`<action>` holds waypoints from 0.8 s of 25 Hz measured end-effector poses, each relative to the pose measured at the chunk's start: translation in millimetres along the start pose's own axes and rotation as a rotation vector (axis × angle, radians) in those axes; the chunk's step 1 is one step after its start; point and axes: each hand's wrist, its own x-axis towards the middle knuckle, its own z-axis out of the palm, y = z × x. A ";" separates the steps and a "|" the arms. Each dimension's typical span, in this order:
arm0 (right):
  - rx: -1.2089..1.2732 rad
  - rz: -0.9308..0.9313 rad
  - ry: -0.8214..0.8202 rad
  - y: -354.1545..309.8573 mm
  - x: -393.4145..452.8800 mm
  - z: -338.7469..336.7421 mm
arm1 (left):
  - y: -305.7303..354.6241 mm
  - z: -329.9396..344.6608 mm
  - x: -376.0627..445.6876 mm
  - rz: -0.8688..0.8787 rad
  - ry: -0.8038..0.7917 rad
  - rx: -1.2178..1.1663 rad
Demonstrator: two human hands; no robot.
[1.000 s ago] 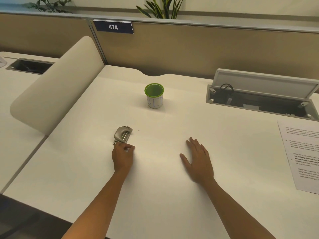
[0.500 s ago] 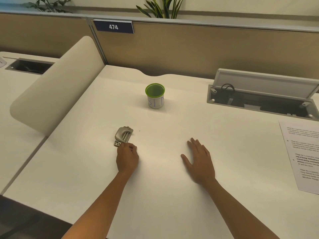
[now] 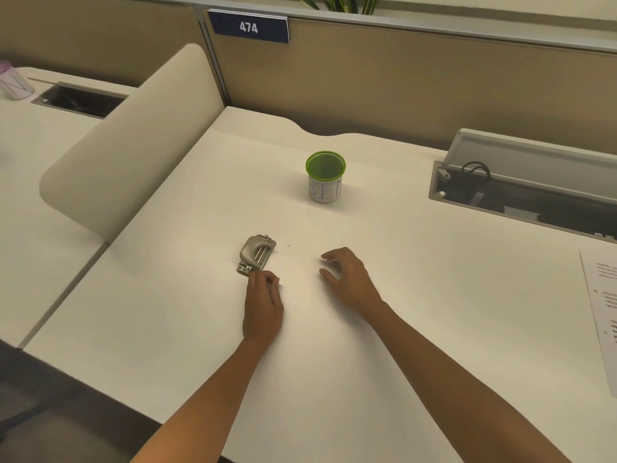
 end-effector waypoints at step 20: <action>-0.214 0.092 -0.075 -55.5 88.9 42.9 | 11.8 1.8 1.4 0.043 -0.023 0.062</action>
